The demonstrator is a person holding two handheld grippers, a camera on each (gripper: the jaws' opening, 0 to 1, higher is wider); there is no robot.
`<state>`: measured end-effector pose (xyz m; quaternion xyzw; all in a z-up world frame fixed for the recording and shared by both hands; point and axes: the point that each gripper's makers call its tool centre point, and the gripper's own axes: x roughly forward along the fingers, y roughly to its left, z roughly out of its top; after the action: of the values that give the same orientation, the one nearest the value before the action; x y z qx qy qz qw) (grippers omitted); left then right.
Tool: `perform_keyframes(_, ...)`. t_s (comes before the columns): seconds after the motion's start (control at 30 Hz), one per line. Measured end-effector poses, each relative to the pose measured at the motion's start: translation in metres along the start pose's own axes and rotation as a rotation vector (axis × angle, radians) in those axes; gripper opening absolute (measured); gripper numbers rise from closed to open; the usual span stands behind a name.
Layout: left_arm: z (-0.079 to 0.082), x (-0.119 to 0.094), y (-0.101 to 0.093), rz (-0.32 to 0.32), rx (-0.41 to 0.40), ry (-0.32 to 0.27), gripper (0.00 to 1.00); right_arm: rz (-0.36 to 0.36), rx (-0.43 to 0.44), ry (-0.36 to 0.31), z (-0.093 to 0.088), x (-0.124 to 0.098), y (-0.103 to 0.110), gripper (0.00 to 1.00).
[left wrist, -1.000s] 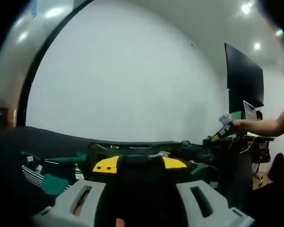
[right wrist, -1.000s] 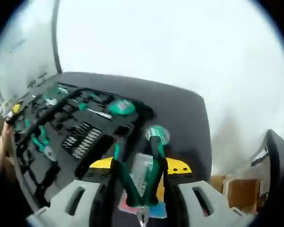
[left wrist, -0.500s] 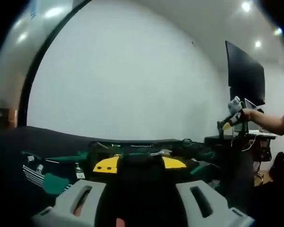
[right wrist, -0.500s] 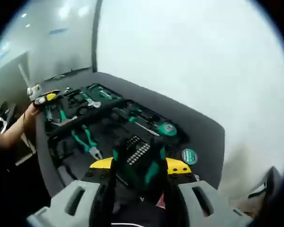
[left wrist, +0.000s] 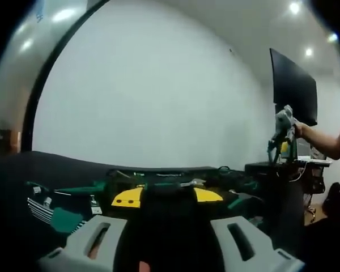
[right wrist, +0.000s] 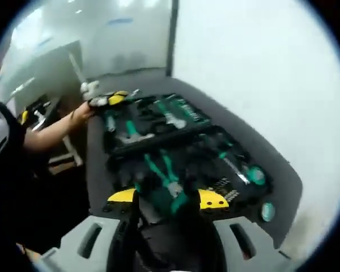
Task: Pick up the tools and put them into their designated positions in the toolbox.
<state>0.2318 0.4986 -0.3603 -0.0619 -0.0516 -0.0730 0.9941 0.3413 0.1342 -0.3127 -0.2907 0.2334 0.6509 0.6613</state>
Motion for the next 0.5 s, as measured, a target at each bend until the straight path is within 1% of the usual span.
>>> perform_keyframes(0.1, 0.000, 0.000, 0.000, 0.000, -0.001, 0.000, 0.33, 0.029, -0.041, 0.012, 0.003, 0.008, 0.014, 0.36)
perform_keyframes(0.13, 0.000, 0.000, 0.000, 0.000, -0.002, 0.000, 0.33, 0.045, -0.039, 0.018, 0.003, 0.009, 0.018, 0.36)
perform_keyframes(0.17, 0.000, 0.000, 0.000, 0.000, -0.002, 0.000, 0.33, 0.067, -0.048, 0.018, 0.004, 0.010, 0.024, 0.36)
perform_keyframes(0.2, 0.000, 0.000, 0.000, 0.000, -0.001, 0.000, 0.33, 0.110, -0.056, 0.013, 0.006, 0.012, 0.032, 0.36)
perform_keyframes(0.23, 0.000, 0.000, 0.000, 0.000, 0.000, 0.001, 0.33, 0.116, -0.087, -0.003, 0.010, 0.015, 0.034, 0.36)
perform_keyframes(0.3, 0.000, 0.000, 0.000, -0.001, 0.001, 0.001, 0.33, 0.100, -0.080, 0.019, 0.010, 0.021, 0.033, 0.36)
perform_keyframes(0.33, 0.000, 0.000, 0.000, -0.001, 0.000, 0.001, 0.33, 0.099, -0.091, 0.031, 0.012, 0.023, 0.034, 0.36)
perform_keyframes(0.5, 0.000, 0.000, -0.002, -0.004, -0.005, -0.002, 0.33, 0.131, -0.116, 0.045, 0.022, 0.032, 0.039, 0.36)
